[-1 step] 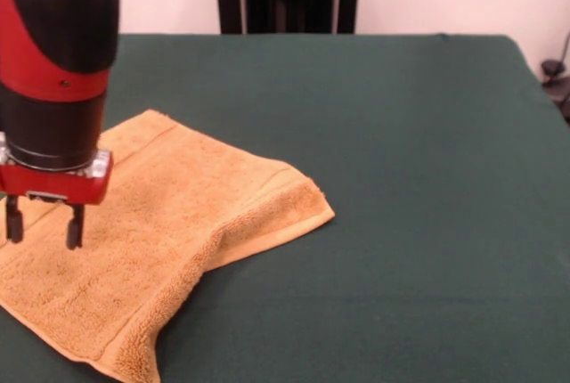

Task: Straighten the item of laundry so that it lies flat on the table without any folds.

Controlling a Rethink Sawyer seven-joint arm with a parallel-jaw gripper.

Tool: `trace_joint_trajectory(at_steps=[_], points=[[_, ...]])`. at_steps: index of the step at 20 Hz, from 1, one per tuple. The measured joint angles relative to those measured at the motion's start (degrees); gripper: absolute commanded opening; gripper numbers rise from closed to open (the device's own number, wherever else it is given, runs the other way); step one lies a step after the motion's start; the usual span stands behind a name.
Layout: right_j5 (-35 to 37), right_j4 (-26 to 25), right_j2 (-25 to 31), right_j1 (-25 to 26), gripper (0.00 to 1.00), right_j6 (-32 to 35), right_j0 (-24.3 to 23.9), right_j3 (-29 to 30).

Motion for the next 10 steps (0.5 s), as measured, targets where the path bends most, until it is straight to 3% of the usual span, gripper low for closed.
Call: trace_joint_trajectory(at_steps=[10], points=[[-3.7,0.7,-0.8,0.0,1.0,0.0,1.5,2.9]])
